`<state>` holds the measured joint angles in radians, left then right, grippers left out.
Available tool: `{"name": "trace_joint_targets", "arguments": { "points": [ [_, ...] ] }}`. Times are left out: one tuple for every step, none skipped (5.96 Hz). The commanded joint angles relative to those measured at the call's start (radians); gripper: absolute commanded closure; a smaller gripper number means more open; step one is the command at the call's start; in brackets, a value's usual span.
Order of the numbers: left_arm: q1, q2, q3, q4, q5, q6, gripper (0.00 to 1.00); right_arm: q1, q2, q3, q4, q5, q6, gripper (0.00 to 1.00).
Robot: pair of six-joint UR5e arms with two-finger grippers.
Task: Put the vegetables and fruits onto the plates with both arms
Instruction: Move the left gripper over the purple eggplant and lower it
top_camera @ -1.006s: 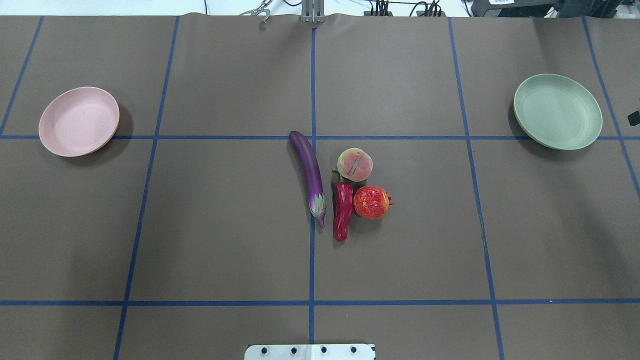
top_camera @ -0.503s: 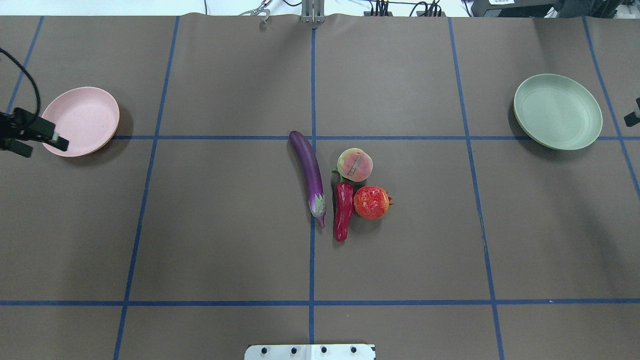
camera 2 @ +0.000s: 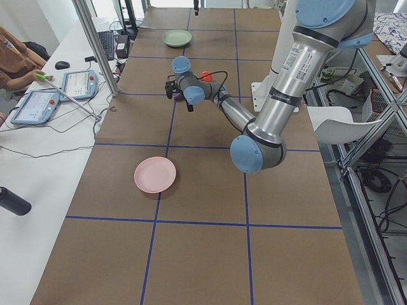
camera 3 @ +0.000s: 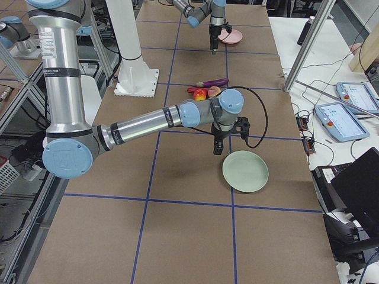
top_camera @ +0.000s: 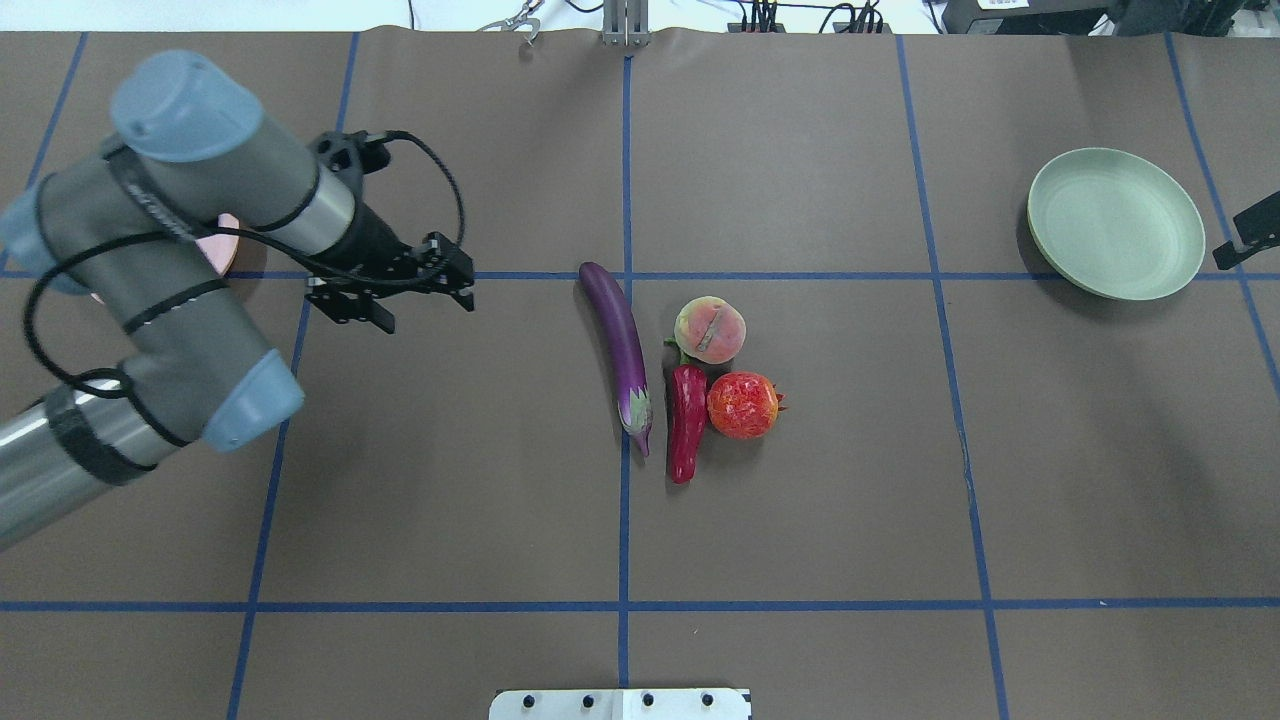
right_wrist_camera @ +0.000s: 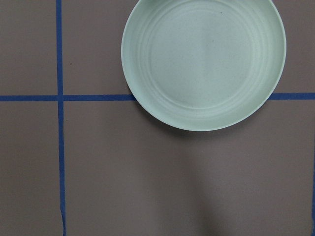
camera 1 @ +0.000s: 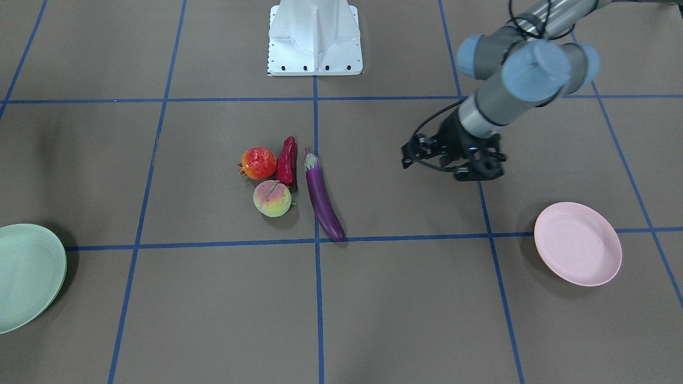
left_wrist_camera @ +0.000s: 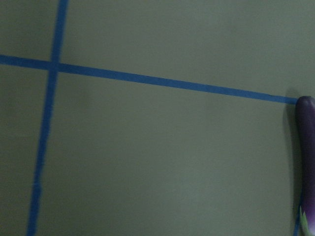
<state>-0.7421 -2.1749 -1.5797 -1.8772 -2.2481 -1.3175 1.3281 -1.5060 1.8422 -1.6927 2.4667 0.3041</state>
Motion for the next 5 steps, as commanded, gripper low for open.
{"name": "trace_joint_targets", "arguments": {
  "points": [
    [0.09, -0.169, 0.18, 0.001, 0.12, -0.042, 0.0, -0.021, 0.01, 0.008, 0.001, 0.001, 0.004, 0.0],
    [0.114, -0.201, 0.231, 0.0, 0.154, -0.04, 0.0, -0.023, 0.012, 0.008, 0.001, 0.003, 0.004, 0.0],
    [0.127, -0.291, 0.348, -0.003, 0.163, -0.04, 0.0, -0.023, 0.012, 0.006, 0.001, 0.003, 0.004, 0.0],
    [0.125, -0.336, 0.406, -0.008, 0.163, -0.039, 0.0, -0.023, 0.012, 0.005, 0.001, 0.002, 0.004, 0.0],
    [0.13, -0.336, 0.417, -0.011, 0.177, -0.039, 0.0, -0.023, 0.012, 0.003, 0.001, 0.003, 0.004, 0.0]
  ]
}}
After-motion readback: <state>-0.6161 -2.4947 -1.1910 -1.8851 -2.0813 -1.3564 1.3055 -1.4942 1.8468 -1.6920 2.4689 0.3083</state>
